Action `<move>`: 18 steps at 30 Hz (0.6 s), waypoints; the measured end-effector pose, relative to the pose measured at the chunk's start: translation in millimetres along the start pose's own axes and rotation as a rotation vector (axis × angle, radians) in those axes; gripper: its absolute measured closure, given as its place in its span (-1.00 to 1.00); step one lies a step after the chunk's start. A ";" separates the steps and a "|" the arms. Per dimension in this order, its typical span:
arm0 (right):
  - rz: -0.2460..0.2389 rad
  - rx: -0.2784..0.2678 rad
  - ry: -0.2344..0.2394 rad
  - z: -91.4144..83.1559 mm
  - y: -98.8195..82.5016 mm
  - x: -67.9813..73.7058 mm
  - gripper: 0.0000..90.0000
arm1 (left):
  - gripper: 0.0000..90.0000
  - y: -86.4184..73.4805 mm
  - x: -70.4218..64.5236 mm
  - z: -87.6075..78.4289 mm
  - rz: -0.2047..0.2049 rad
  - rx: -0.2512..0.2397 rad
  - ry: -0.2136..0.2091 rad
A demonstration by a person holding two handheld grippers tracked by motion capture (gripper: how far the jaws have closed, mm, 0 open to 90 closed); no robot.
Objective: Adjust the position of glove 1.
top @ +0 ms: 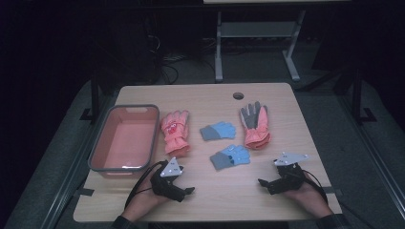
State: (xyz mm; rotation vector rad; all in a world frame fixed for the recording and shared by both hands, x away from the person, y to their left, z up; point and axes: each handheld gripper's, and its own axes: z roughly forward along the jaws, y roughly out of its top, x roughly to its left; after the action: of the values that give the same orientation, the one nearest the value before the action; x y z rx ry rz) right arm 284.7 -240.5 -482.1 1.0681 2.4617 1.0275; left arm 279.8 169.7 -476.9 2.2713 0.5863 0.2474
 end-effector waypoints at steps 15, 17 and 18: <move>0.021 -0.013 0.077 -13.2 25.3 2.7 0.88 | -0.71 0.5 1.0 -0.1 0.003 0.006 -0.003; 0.029 -0.004 0.105 -9.2 33.4 2.8 1.00 | -0.71 0.5 1.0 -0.1 0.003 0.006 -0.003; 0.029 -0.004 0.105 -9.2 33.4 2.8 1.00 | -0.71 0.5 0.9 -0.1 0.003 0.006 -0.003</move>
State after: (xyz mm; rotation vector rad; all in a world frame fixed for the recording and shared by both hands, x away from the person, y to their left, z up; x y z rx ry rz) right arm 296.1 -227.2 -452.1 1.0776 2.5314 1.1244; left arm 280.7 169.9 -476.4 2.2782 0.5836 0.2441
